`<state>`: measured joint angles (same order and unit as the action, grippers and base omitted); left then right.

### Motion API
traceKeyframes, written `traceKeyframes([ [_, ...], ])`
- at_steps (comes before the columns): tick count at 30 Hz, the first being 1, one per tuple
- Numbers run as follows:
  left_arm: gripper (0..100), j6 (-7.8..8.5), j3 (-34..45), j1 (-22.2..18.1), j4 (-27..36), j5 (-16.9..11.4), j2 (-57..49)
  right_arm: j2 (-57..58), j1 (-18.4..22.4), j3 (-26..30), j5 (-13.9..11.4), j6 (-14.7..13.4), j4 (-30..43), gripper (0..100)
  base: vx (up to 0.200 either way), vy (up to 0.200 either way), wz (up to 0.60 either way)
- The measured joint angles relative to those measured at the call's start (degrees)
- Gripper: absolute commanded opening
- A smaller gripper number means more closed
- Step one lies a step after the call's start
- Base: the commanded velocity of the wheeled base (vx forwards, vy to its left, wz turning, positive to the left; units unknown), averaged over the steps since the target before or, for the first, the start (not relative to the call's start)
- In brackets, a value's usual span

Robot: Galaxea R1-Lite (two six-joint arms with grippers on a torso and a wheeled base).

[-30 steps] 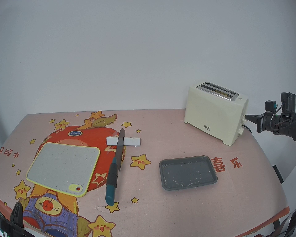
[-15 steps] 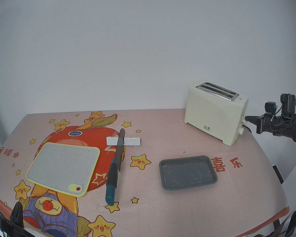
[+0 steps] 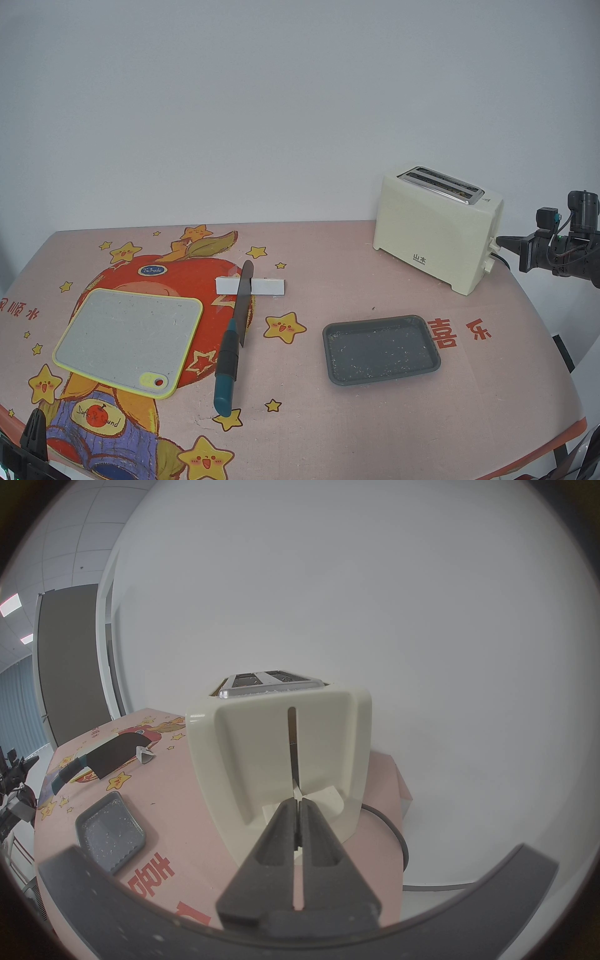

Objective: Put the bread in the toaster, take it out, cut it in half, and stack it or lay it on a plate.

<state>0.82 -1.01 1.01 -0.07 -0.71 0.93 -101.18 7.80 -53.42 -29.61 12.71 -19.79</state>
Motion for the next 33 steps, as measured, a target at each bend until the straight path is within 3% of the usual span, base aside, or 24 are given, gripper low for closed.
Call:
traceKeyframes([
  [33,0,0.05,0.0,0.0,0.0,0.0,0.0,-0.1,0.1,0.6,0.0,0.1,0.0,0,0.000,0.000,0.00],
])
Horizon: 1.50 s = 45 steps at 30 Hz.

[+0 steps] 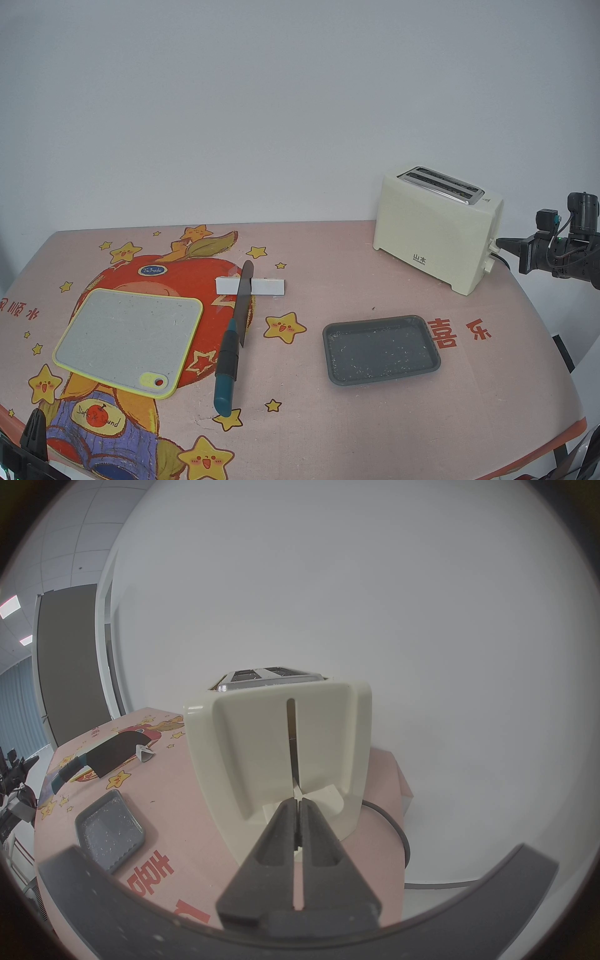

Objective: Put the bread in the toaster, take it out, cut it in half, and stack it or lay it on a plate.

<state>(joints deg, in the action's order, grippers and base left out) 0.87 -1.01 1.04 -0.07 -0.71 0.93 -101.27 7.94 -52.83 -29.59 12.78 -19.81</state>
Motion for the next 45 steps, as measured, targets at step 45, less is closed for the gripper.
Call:
traceKeyframes([
  [45,0,0.00,0.0,0.0,0.0,0.0,0.0,-0.2,0.4,0.0,-0.2,-0.4,-4.0,0,0.000,0.000,0.00],
])
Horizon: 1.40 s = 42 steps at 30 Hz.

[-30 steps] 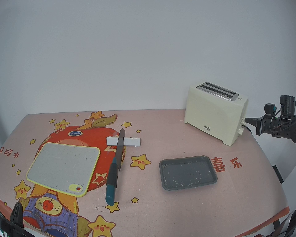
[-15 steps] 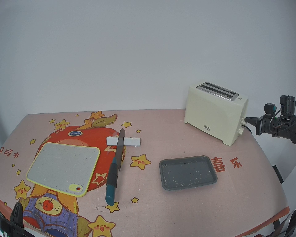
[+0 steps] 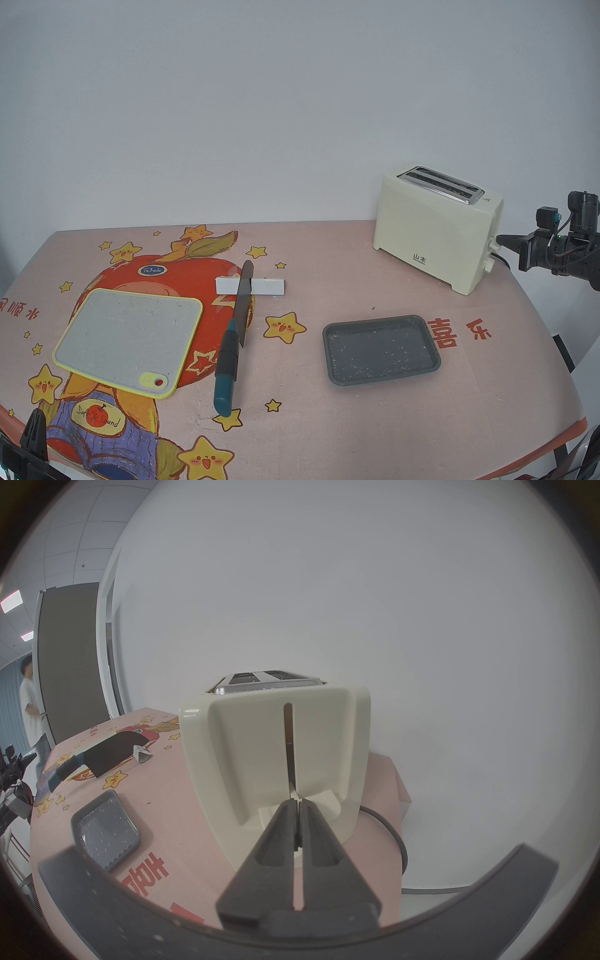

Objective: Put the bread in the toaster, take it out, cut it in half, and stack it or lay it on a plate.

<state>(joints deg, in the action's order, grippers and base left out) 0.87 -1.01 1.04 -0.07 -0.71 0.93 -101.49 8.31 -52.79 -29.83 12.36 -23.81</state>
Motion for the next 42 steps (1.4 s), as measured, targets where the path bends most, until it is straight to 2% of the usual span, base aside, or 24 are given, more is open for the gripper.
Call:
traceKeyframes([
  [13,0,0.00,0.0,0.0,0.0,0.0,0.0,1.1,0.1,0.0,-0.1,-0.1,-0.2,0,0.000,0.000,0.00],
  [20,0,-0.05,0.0,0.0,0.0,0.0,0.0,3.4,0.3,1.9,0.2,-0.3,-0.3,0,0.000,0.000,0.00],
  [23,0,-0.05,0.0,0.0,0.0,0.0,0.0,5.1,0.6,3.2,0.8,-0.7,-0.3,0,0.000,0.000,0.00],
  [26,0,-0.07,0.0,0.0,0.0,0.0,0.0,7.0,0.9,4.4,2.6,-1.6,-0.2,0,0.000,0.000,0.00],
  [29,0,-0.07,0.0,0.0,0.0,0.0,0.0,9.0,0.9,5.7,4.6,-3.2,-0.2,0,0.000,0.000,0.00],
  [35,0,-0.09,0.0,0.0,0.0,0.0,0.0,13.3,0.5,7.8,5.3,-8.2,-0.3,0,0.000,0.000,0.00],
  [37,0,-0.09,0.0,0.0,0.0,0.0,0.0,14.8,0.4,8.9,5.3,-10.2,-0.2,0,0.000,0.000,0.00],
  [42,0,-0.09,0.0,0.0,0.0,0.0,0.0,20.2,0.4,13.5,5.3,-17.3,-0.2,0,0.000,0.000,0.00],
])
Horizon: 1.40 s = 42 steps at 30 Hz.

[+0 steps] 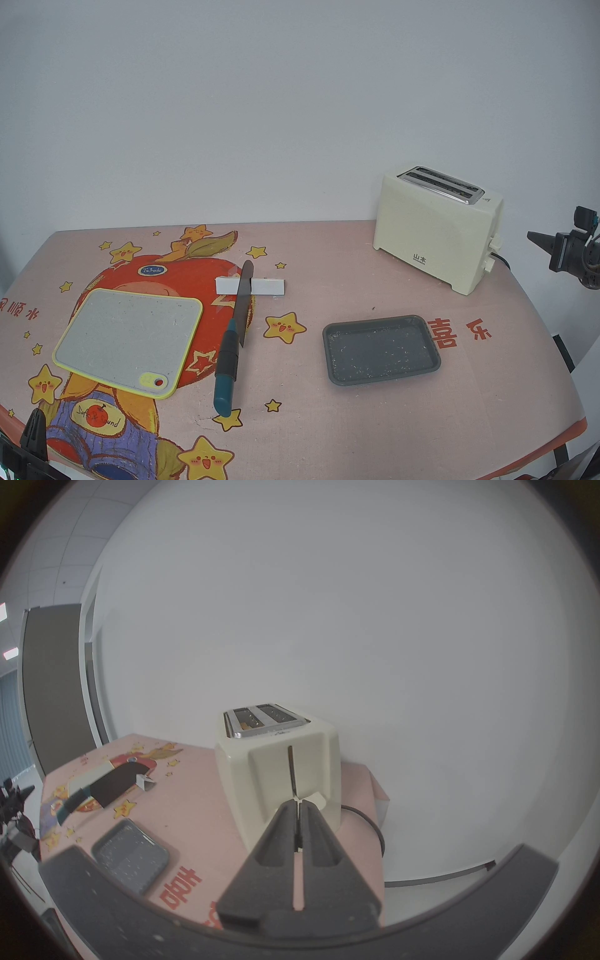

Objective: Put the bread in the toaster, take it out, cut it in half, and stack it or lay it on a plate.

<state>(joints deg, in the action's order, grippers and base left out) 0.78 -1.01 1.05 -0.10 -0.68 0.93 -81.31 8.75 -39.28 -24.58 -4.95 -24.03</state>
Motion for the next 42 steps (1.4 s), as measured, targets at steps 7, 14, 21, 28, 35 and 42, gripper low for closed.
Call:
traceKeyframes([
  [7,0,0.01,0.0,0.0,0.0,-0.1,0.0,6.9,1.4,4.3,-0.2,-4.4,-0.6,0,0.000,0.000,0.00],
  [14,0,0.01,0.0,0.0,0.0,-0.1,0.0,9.7,1.7,5.5,0.3,-4.4,-0.6,0,0.000,0.000,0.00],
  [21,0,0.00,0.0,0.0,0.0,-0.1,0.0,10.5,1.2,5.7,0.2,-4.5,-0.2,0,0.000,0.000,0.00],
  [28,0,0.01,0.0,0.0,0.0,-0.1,0.0,10.8,0.3,6.3,0.4,-4.5,-0.2,0,0.000,0.000,0.00],
  [35,0,0.01,0.0,0.0,0.0,-0.1,0.0,11.2,0.2,6.5,0.6,-4.5,-0.2,0,0.000,0.000,0.00],
  [42,0,0.00,0.0,0.0,0.0,-0.1,0.0,11.7,0.3,6.1,1.8,-4.6,-0.1,0,0.000,0.000,0.00],
])
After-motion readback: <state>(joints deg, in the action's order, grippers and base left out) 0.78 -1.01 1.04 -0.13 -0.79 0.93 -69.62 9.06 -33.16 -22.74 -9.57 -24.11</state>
